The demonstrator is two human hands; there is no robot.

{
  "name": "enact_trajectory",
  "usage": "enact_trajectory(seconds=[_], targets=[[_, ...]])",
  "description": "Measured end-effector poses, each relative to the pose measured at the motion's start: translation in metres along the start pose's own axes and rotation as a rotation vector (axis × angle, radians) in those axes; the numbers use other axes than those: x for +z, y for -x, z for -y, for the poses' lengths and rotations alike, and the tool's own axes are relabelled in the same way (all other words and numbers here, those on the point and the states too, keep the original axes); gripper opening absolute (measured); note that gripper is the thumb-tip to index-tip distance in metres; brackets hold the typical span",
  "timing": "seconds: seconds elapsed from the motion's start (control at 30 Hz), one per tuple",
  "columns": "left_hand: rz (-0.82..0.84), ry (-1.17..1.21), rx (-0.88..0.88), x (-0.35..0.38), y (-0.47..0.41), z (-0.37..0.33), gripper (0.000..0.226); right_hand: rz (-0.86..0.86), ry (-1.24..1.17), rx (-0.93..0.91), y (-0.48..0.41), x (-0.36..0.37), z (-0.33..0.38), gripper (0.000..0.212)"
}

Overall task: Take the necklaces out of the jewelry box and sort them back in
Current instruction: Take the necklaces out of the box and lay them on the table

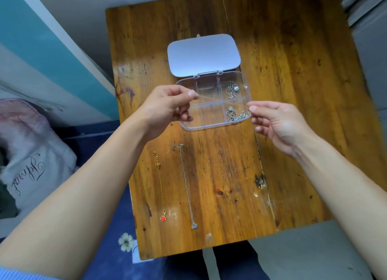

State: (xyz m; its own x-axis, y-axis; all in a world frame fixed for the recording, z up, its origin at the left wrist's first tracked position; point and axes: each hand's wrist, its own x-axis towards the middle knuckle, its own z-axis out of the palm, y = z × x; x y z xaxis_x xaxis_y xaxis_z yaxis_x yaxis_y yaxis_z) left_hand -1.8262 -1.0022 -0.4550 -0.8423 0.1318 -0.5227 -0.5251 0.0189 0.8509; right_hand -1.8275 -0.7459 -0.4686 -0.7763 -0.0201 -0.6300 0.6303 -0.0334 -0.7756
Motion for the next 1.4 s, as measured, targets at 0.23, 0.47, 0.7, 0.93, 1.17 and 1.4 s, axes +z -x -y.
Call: enact_trajectory(seconds=[0.23,0.47,0.7,0.93,1.17,1.4], targets=[[-0.056,-0.140,-0.034,-0.028,0.020,0.023,0.013,-0.032,-0.066,0.091,0.032,-0.020,-0.038,0.023],[-0.103,-0.227,-0.068,-0.030,0.039,0.046,0.015,-0.114,-0.124,0.192,0.048,-0.024,-0.074,0.020],[-0.380,-0.416,-0.012,-0.005,0.046,0.071,0.009,-0.245,0.206,0.082,0.083,-0.016,-0.107,0.006],[-0.440,-0.528,0.042,0.027,0.034,0.091,0.012,-0.041,0.458,0.205,0.131,0.007,-0.153,0.010],[-0.320,-0.838,0.186,0.041,0.024,0.098,0.014,-0.071,0.784,0.014,0.152,0.034,-0.181,0.013],[-0.308,-0.996,0.238,0.038,0.024,0.098,0.012,-0.018,1.090,-0.020,0.145,0.038,-0.181,0.028]])
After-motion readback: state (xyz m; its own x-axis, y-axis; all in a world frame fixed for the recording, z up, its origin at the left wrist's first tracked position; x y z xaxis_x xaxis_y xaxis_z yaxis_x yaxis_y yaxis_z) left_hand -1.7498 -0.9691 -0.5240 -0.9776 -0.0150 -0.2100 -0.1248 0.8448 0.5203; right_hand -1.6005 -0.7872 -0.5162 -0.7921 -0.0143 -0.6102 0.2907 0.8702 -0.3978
